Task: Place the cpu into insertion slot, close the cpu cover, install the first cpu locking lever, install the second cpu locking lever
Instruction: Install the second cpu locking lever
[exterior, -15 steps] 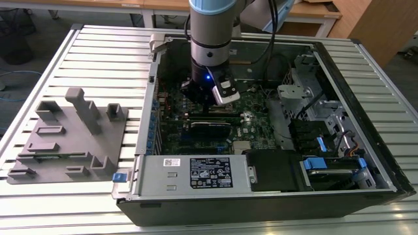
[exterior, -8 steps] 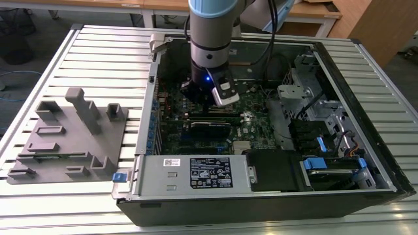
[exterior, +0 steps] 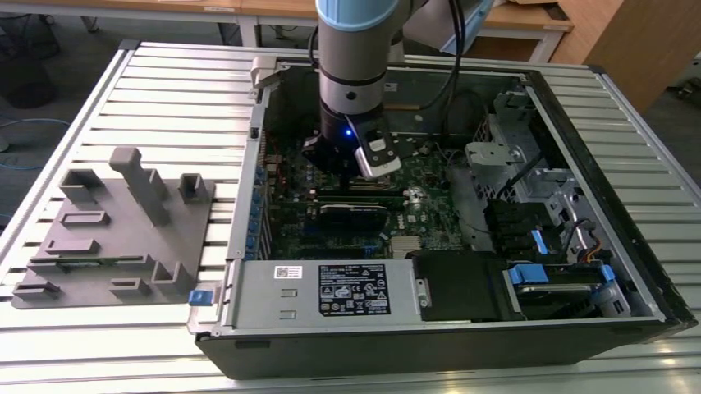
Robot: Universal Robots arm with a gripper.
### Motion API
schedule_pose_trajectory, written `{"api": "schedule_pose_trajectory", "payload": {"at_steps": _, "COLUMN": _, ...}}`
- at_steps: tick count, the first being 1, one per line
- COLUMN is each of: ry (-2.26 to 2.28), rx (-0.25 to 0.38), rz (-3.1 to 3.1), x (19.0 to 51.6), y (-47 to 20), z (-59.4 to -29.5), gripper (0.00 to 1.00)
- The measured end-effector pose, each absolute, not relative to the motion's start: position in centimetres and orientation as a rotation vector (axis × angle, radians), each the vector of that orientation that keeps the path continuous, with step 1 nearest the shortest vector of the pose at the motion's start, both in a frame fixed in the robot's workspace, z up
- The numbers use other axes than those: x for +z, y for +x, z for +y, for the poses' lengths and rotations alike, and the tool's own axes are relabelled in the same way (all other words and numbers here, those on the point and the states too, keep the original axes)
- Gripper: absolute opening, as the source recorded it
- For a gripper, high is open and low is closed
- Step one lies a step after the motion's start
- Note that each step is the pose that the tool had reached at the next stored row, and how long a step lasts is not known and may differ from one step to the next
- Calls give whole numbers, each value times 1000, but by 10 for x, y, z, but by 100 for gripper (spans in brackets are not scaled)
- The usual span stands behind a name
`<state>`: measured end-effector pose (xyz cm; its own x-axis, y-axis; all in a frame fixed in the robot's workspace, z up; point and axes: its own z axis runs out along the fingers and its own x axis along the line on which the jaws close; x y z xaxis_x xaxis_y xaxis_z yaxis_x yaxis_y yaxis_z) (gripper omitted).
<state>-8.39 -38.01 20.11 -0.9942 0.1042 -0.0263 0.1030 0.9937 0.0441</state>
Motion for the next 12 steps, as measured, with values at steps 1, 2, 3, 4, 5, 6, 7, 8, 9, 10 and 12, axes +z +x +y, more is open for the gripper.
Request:
{"api": "schedule_pose_trajectory", "payload": {"at_steps": 1, "ry": 162, "rx": 69, "rz": 3108, "x": 201, "y": -85, "z": -380, "gripper": 11}}
{"api": "schedule_pose_trajectory", "payload": {"at_steps": 2, "ry": 162, "rx": 72, "rz": 3108, "x": 201, "y": -86, "z": -380, "gripper": 11}}
{"api": "schedule_pose_trajectory", "payload": {"at_steps": 3, "ry": 162, "rx": 74, "rz": 3108, "x": 201, "y": -87, "z": -380, "gripper": 11}}
{"api": "schedule_pose_trajectory", "payload": {"at_steps": 4, "ry": 162, "rx": 75, "rz": 3108, "x": 201, "y": -88, "z": -380, "gripper": 11}}
{"api": "schedule_pose_trajectory", "payload": {"at_steps": 5, "ry": 162, "rx": 76, "rz": 3108, "x": 201, "y": -88, "z": -380, "gripper": 11}}
{"api": "schedule_pose_trajectory", "payload": {"at_steps": 6, "ry": 162, "rx": 76, "rz": 3108, "x": 200, "y": -88, "z": -380, "gripper": 11}}
{"api": "schedule_pose_trajectory", "payload": {"at_steps": 7, "ry": 162, "rx": 77, "rz": 3108, "x": 200, "y": -89, "z": -380, "gripper": 11}}
{"api": "schedule_pose_trajectory", "payload": {"at_steps": 8, "ry": 162, "rx": 77, "rz": 3108, "x": 200, "y": -89, "z": -380, "gripper": 11}}
{"api": "schedule_pose_trajectory", "payload": {"at_steps": 9, "ry": 162, "rx": 77, "rz": 3108, "x": 200, "y": -89, "z": -380, "gripper": 11}}
{"api": "schedule_pose_trajectory", "payload": {"at_steps": 10, "ry": 162, "rx": 78, "rz": 3108, "x": 200, "y": -89, "z": -380, "gripper": 11}}
{"api": "schedule_pose_trajectory", "payload": {"at_steps": 12, "ry": 162, "rx": 81, "rz": 3108, "x": 200, "y": -89, "z": -380, "gripper": 11}}
